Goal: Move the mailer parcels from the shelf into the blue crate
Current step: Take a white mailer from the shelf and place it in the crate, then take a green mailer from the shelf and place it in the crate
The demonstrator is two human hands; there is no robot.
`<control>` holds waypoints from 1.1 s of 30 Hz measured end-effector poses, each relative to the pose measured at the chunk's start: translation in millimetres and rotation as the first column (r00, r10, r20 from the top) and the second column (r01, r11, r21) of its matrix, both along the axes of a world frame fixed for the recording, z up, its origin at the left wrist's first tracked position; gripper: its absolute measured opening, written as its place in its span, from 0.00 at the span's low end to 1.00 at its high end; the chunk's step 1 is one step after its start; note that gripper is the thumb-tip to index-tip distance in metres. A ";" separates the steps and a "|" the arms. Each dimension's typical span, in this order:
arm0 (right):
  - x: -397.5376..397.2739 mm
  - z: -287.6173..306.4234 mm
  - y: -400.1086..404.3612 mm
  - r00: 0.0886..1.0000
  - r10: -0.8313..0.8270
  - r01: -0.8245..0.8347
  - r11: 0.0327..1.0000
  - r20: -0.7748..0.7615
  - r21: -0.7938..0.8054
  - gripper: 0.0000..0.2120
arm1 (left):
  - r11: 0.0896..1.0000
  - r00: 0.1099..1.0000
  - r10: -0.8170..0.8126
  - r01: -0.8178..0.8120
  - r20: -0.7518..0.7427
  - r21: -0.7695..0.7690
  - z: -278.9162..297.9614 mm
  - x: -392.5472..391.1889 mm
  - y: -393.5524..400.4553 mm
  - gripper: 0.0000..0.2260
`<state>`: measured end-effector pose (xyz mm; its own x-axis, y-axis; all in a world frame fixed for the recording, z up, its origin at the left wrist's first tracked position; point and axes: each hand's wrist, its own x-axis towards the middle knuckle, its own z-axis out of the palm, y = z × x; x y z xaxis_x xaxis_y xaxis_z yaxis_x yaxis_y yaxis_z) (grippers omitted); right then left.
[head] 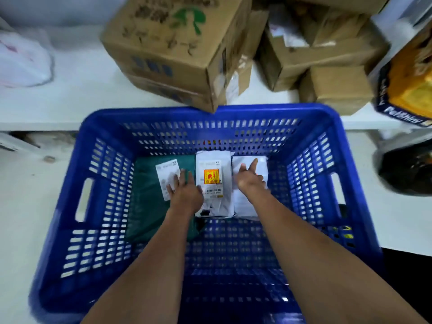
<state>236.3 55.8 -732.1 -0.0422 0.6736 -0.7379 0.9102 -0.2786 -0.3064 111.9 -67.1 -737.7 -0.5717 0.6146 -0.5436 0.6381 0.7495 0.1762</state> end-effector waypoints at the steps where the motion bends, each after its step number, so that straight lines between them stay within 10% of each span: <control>1: 6.6 16.3 -1.2 0.999 -0.014 0.013 1.000 -0.046 -0.022 0.29 | 1.000 1.000 0.010 -0.010 0.009 0.010 23.4 3.2 2.7 0.26; 21: 81.9 488.8 -33.2 0.815 0.034 0.070 0.985 -0.578 0.158 0.29 | 0.866 0.998 -0.048 0.063 -0.043 0.496 514.8 106.8 38.7 0.19; 33: 133.8 621.2 -1.9 0.788 0.130 0.198 0.872 -0.601 0.447 0.23 | 0.739 0.998 -0.051 0.022 0.024 0.673 623.1 158.5 83.6 0.23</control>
<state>370.1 53.8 -110.9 -0.3301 0.9300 -0.1617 0.4841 0.0198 -0.8748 270.4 16.4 -114.6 -0.5290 0.8486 -0.0014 0.6443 0.4027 0.6502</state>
